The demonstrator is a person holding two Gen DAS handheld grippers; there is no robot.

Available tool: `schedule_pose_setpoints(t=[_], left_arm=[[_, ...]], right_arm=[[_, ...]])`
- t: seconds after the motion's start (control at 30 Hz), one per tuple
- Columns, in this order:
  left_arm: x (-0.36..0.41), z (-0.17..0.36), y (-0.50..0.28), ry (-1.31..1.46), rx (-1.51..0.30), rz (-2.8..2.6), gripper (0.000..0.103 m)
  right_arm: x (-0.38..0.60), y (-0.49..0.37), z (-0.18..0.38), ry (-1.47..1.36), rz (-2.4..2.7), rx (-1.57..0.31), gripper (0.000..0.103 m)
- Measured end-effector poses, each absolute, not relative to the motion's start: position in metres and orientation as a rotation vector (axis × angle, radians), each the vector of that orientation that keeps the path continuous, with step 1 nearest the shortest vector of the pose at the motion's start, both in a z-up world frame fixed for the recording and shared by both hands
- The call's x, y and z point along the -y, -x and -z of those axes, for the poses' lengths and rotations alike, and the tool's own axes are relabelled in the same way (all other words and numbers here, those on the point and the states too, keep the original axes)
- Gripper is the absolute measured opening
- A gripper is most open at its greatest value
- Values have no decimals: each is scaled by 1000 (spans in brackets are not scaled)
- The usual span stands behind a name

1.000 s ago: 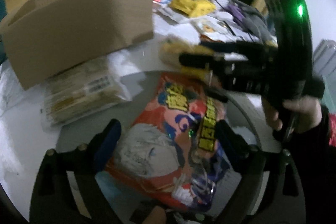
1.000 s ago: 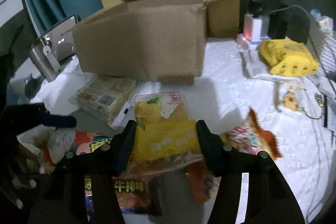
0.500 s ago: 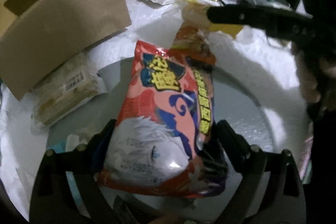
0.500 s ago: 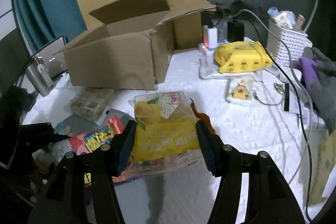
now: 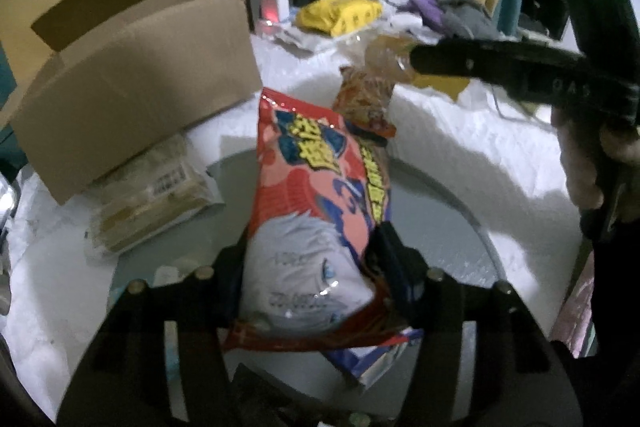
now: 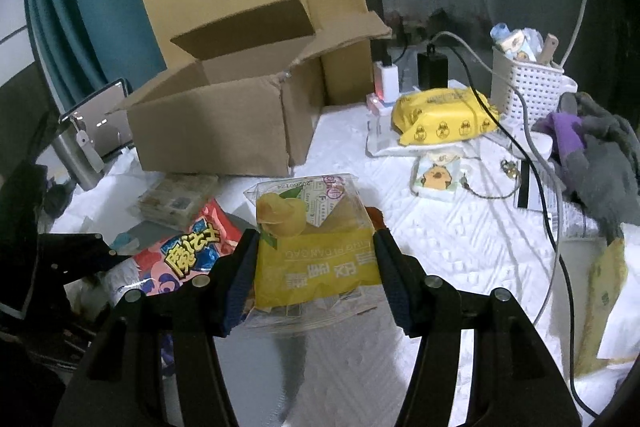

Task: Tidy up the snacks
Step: 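Carry both packets toward the box and lower them into it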

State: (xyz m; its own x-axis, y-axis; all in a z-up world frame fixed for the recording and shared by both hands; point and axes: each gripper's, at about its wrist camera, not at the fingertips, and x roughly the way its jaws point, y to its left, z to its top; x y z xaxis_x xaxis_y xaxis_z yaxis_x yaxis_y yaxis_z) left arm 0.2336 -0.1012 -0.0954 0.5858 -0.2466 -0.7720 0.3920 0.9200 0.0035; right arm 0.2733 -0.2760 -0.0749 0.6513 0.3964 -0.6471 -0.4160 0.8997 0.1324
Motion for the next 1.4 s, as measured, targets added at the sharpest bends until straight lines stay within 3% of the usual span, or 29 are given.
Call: schedule_pose_setpoints(t=[0.57, 1.4], left_arm=[[41, 40, -232, -79, -714, 281, 59], [-50, 5, -292, 10, -604, 179, 59]], right_arm=[[241, -278, 41, 79, -494, -663, 61], [172, -327, 25, 128, -547, -632, 61]])
